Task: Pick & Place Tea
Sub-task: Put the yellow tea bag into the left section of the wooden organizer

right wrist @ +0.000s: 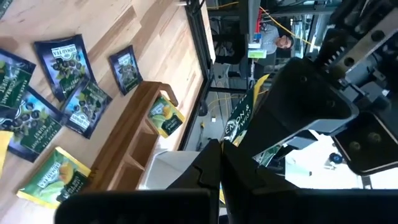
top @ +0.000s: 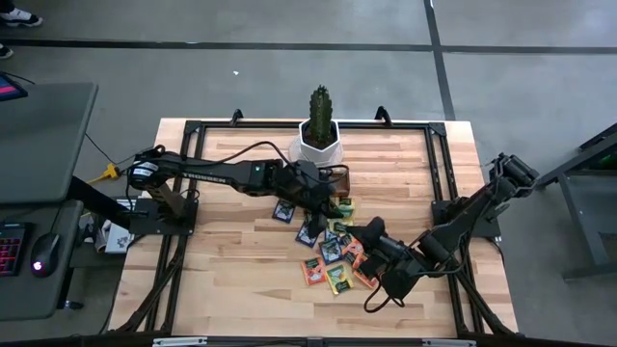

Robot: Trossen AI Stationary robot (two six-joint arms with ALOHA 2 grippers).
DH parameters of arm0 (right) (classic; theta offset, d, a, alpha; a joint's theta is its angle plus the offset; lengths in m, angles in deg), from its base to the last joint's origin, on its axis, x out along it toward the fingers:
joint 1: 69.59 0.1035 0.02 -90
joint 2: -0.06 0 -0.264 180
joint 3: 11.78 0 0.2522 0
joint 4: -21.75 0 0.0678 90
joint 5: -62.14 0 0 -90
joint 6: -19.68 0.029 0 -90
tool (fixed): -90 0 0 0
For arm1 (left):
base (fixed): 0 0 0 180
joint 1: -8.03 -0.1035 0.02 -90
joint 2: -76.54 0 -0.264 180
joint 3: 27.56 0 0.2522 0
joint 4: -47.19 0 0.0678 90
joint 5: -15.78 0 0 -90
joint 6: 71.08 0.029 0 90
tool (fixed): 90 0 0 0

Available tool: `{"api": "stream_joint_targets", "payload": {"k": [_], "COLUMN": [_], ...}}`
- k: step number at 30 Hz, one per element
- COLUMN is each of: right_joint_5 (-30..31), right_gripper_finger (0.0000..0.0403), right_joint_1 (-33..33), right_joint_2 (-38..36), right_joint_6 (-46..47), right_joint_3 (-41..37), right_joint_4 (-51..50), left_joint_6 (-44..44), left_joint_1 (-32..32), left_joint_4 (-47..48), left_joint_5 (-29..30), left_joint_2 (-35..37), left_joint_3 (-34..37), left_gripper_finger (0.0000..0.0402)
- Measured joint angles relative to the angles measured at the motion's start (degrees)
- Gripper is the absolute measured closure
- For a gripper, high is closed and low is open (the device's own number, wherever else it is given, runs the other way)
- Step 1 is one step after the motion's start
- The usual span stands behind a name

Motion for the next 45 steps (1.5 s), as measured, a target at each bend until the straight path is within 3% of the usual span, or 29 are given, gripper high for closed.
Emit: {"api": "stream_joint_targets", "payload": {"k": [10,22,28,33,38,45], "right_joint_5": [1.1,-8.4,-14.2,-19.3,-22.4,-23.3], "right_gripper_finger": [0.0397,0.0343,0.03,0.0275,0.0266,0.0265], "right_joint_1": [0.0,0.1,0.1,0.1,0.1,0.1], "right_joint_2": [0.0,0.0,0.0,0.0,-0.2,-6.7], "right_joint_6": [8.7,28.6,45.4,53.8,56.0,53.6], "right_joint_3": [0.0,0.0,0.0,0.0,0.0,0.0], "right_joint_4": [-0.2,5.1,5.3,4.5,5.0,8.4], "left_joint_6": [2.1,5.0,10.7,15.6,20.9,30.1], "left_joint_1": [0.0,0.2,3.4,8.0,12.5,18.2], "left_joint_4": [0.2,2.1,1.2,-0.6,-7.1,-29.8], "left_joint_5": [3.7,10.7,27.2,42.4,54.9,65.4], "left_joint_2": [0.0,1.5,2.5,4.8,6.3,10.2], "left_joint_3": [0.0,0.0,0.1,0.1,2.9,12.6], "left_gripper_finger": [0.0401,0.0401,0.0401,0.0401,0.0401,0.0401]}}
